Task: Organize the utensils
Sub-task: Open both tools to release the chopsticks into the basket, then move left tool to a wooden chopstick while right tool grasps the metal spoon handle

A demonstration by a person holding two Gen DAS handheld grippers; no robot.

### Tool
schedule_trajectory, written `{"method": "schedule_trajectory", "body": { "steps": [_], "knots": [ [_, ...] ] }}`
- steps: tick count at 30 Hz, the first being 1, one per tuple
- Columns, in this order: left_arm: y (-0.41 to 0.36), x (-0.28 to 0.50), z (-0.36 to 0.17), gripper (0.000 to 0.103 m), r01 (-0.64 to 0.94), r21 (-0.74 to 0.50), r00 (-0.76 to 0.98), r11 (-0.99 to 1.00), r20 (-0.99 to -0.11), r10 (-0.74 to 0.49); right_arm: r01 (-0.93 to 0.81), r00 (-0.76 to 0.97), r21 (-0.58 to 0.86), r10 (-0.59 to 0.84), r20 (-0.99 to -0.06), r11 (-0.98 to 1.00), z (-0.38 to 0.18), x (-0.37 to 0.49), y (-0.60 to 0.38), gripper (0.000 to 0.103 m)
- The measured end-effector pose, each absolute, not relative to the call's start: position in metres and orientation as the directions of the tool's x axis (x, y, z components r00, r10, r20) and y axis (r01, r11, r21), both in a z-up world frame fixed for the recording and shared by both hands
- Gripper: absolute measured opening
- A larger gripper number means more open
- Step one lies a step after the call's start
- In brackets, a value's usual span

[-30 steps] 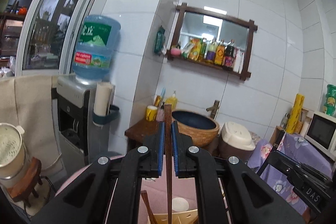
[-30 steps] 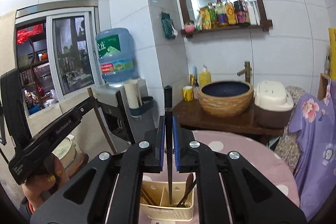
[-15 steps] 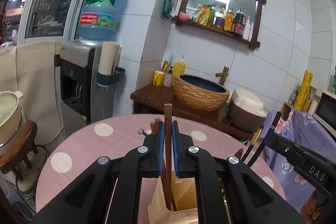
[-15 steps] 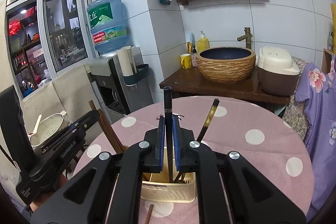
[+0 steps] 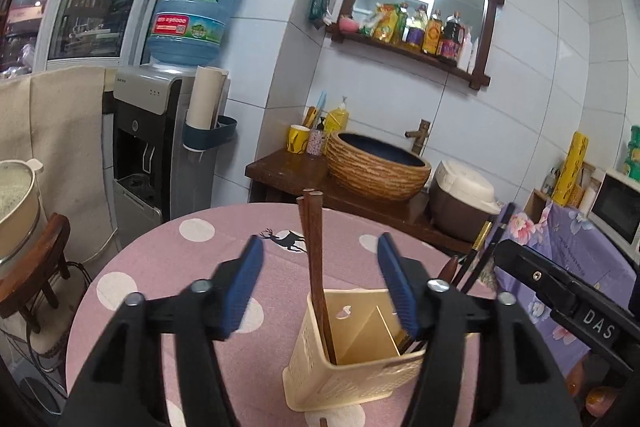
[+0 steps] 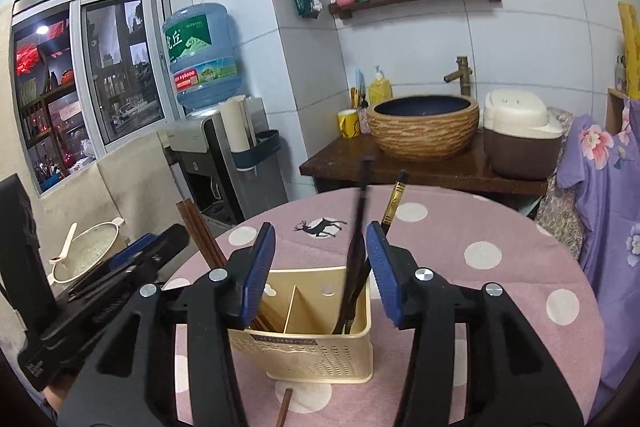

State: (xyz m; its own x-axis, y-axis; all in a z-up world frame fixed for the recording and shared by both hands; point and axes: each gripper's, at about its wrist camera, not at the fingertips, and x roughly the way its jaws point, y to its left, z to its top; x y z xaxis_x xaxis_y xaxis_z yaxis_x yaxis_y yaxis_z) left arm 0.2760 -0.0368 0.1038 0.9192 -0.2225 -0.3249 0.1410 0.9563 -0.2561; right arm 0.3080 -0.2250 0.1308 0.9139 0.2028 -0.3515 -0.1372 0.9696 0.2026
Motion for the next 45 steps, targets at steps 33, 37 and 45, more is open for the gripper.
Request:
{"method": "schedule_trajectory", "body": {
  "steps": [33, 37, 45],
  "knots": [
    [0.038, 0.196, -0.03, 0.093, -0.04, -0.218, 0.724, 0.975, -0.679, -0.122, -0.001, 0.772, 0.118, 0.075, -0.631, 0.993, -0.012, 0.206, -0.216, 0.067],
    [0.039, 0.194, -0.036, 0.088, -0.039, -0.213, 0.71, 0.976, -0.694, -0.123, -0.015, 0.743, 0.118, 0.09, -0.663, 0.993, -0.024, 0.204, -0.211, 0.067],
    [0.031, 0.192, -0.041, 0.083, -0.015, -0.203, 0.691, 0.979, -0.71, -0.136, -0.071, 0.695, 0.092, 0.116, -0.709, 0.993, -0.044, 0.202, -0.185, 0.064]
  ]
}}
